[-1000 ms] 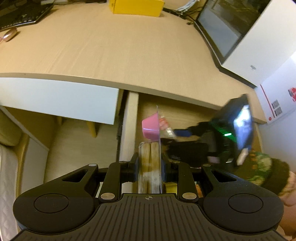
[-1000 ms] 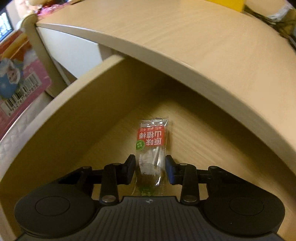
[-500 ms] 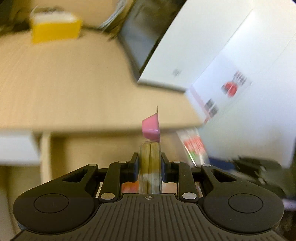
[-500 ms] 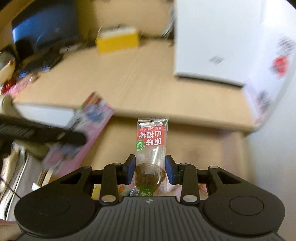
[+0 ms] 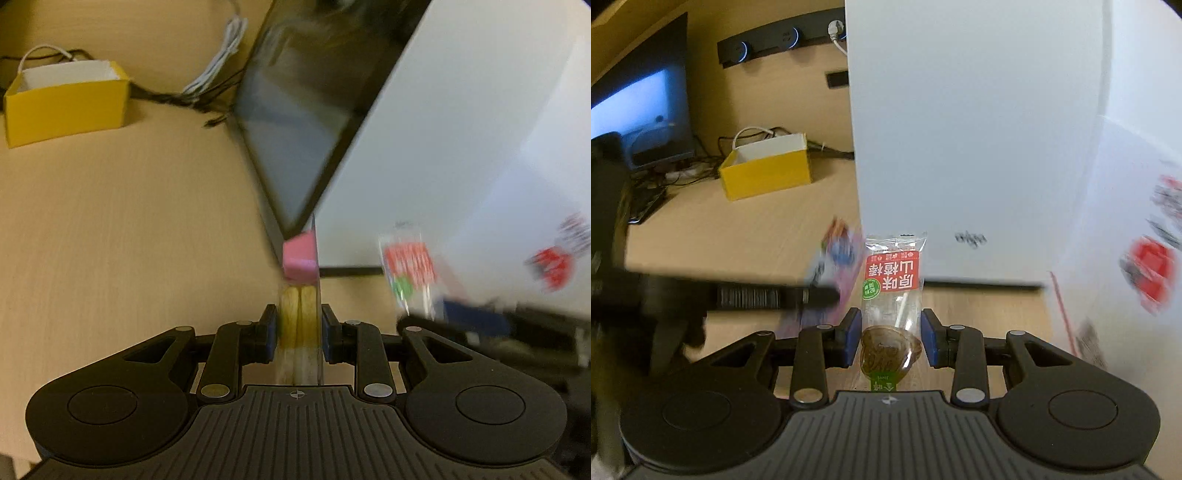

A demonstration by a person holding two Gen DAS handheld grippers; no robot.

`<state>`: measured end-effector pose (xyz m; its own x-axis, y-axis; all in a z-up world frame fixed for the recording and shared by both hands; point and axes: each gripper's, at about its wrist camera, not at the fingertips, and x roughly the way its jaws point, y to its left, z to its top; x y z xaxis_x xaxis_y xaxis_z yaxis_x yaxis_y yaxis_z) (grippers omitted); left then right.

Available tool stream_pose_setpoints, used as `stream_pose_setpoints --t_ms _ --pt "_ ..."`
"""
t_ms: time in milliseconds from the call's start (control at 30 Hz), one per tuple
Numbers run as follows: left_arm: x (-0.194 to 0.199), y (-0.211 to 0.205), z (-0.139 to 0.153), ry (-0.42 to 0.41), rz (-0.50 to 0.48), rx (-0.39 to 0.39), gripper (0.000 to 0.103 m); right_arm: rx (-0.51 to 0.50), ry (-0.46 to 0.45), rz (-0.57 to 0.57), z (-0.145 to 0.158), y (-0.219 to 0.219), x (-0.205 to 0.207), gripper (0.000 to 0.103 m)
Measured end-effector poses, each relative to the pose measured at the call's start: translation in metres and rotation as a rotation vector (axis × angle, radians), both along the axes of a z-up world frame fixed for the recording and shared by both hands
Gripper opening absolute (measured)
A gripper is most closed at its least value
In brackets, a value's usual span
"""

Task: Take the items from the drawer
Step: 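Set the sticks and snack packet on the desk top and open both grippers, then reach the left gripper into the drawer toward the yellow cupcake toy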

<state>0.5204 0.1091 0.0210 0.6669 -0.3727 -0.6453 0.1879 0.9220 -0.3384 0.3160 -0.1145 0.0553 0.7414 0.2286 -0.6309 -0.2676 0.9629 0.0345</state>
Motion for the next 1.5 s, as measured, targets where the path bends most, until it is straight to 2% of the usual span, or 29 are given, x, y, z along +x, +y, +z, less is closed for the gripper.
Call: stream_pose_setpoints --t_ms 33,100,167,200,267,400,533,733,800,900,1000,1167,1267,1333,1500 --pt "0.002 -0.001 -0.006 0.011 0.021 0.036 0.034 0.0 0.005 0.005 -0.007 -0.001 0.009 0.037" --pt "0.003 0.002 -0.011 0.02 0.05 0.06 0.033 -0.003 0.053 0.007 -0.022 0.001 0.029 0.039" --pt "-0.001 0.006 -0.009 -0.008 0.059 0.061 0.033 0.009 0.08 -0.014 -0.03 -0.001 0.032 0.04" --pt "-0.005 0.007 -0.006 -0.029 0.064 0.07 0.034 0.024 0.076 -0.007 -0.03 -0.004 0.03 0.044" --pt "-0.015 0.011 0.002 -0.071 0.078 0.1 0.033 0.035 0.047 0.002 -0.026 -0.011 0.016 0.053" --pt "-0.056 0.026 0.025 -0.137 0.131 0.138 0.033 0.039 -0.002 -0.021 -0.017 -0.028 -0.02 0.061" --pt "-0.11 0.048 0.03 -0.097 0.153 0.112 0.033 -0.014 0.038 -0.088 -0.023 -0.041 -0.057 0.061" --pt "-0.166 0.044 -0.019 0.106 0.065 0.112 0.025 -0.027 0.179 -0.081 -0.058 -0.051 -0.13 0.061" --pt "-0.178 0.041 -0.03 0.138 0.034 0.101 0.025 -0.034 0.206 -0.084 -0.068 -0.047 -0.15 0.061" --pt "-0.193 0.041 -0.035 0.186 0.044 0.097 0.023 -0.032 0.239 -0.117 -0.078 -0.041 -0.169 0.061" --pt "-0.211 0.043 -0.023 0.177 0.015 0.119 0.023 -0.041 0.265 -0.177 -0.084 -0.033 -0.182 0.061" --pt "-0.224 0.04 0.001 0.135 -0.084 0.255 0.023 0.066 0.251 -0.286 -0.087 -0.031 -0.203 0.061" --pt "-0.221 0.038 0.002 0.125 -0.085 0.317 0.023 0.056 0.203 -0.306 -0.086 -0.024 -0.216 0.061" --pt "-0.219 0.035 -0.001 0.133 -0.094 0.321 0.023 0.066 0.174 -0.315 -0.082 -0.023 -0.224 0.061" --pt "-0.21 0.018 -0.006 0.116 -0.25 0.389 0.023 0.128 0.124 -0.326 -0.068 -0.045 -0.234 0.061"
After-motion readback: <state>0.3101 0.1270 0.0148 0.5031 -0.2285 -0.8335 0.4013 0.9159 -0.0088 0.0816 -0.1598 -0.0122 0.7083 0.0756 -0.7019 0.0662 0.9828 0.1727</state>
